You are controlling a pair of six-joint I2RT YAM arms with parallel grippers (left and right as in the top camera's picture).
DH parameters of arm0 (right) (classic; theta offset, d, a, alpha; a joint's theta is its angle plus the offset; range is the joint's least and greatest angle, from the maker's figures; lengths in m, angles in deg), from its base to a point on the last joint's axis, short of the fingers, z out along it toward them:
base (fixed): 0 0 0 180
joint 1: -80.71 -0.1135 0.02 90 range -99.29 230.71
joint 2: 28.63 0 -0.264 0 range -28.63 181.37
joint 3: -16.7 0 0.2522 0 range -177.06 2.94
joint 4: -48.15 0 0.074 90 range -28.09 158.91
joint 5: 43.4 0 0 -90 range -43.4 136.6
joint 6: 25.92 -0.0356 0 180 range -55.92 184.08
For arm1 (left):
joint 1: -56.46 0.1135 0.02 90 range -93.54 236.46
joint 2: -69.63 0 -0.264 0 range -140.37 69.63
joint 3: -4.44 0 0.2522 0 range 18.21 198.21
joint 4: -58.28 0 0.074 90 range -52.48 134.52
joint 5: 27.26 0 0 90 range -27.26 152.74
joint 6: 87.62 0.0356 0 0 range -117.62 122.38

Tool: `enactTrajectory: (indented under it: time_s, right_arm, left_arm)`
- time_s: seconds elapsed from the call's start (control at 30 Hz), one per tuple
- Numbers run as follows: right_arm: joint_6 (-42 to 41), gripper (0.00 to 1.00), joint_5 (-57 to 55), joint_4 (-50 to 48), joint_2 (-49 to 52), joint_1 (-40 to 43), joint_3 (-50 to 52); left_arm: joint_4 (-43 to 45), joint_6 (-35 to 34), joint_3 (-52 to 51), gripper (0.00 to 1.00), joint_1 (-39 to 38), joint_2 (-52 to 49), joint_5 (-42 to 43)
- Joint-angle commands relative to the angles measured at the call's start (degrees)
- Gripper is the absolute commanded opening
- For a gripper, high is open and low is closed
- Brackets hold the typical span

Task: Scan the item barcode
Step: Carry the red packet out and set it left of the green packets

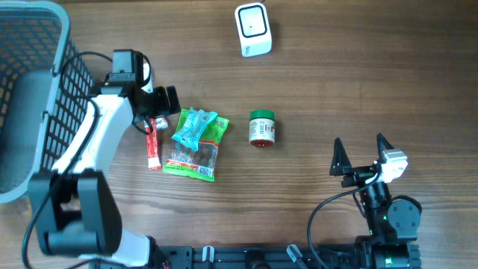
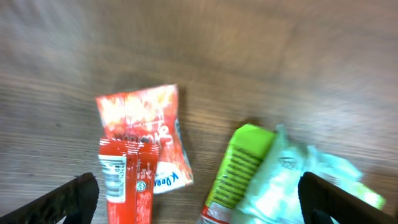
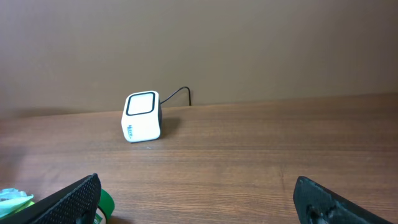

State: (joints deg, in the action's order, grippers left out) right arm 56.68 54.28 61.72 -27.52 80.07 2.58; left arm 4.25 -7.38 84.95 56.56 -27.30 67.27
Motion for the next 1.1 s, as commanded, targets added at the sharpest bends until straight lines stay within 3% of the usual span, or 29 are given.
enactTrajectory:
  time_s: [0.0, 0.17, 0.2, 0.23, 0.5, 0.6, 0.9, 1.07]
  right_arm:
    - [0.6, 0.99, -0.3, -0.2, -0.3, 0.2, 0.1]
    - [1.3, 1.00, -3.1, -1.9, -0.3, 0.2, 0.1]
    - [1.2, 1.00, -3.1, -1.9, -0.3, 0.2, 0.1]
    - [1.2, 1.00, -3.1, -1.9, -0.3, 0.2, 0.1]
    - [1.3, 1.00, -3.1, -1.6, -0.3, 0.2, 0.1]
    - [-2.0, 1.00, -2.4, 0.0, 0.0, 0.2, 0.1]
    - [-4.4, 1.00, -2.5, 0.1, 6.2, 0.2, -0.9]
    - [1.6, 1.00, -3.8, 3.2, 17.0, 0.2, -19.4]
  left_arm:
    - [1.4, -0.2, 1.6, 1.00, -0.3, 4.3, 1.9]
    - [2.8, -0.1, 1.5, 1.00, -0.4, 4.3, 18.3]
    - [2.3, -0.1, 1.5, 0.75, -0.5, 4.2, 20.7]
    - [0.8, -0.2, 1.5, 0.04, -0.9, 4.2, 20.7]
    - [-0.6, -0.2, -5.8, 0.04, -6.7, 3.8, 20.3]
    - [-0.1, -5.9, -9.2, 0.04, -8.9, 1.7, 11.6]
    - [2.0, -7.2, -13.7, 0.04, -9.7, -2.4, 11.9]
    - [2.5, -7.2, -5.6, 0.11, -9.6, 2.5, 11.9]
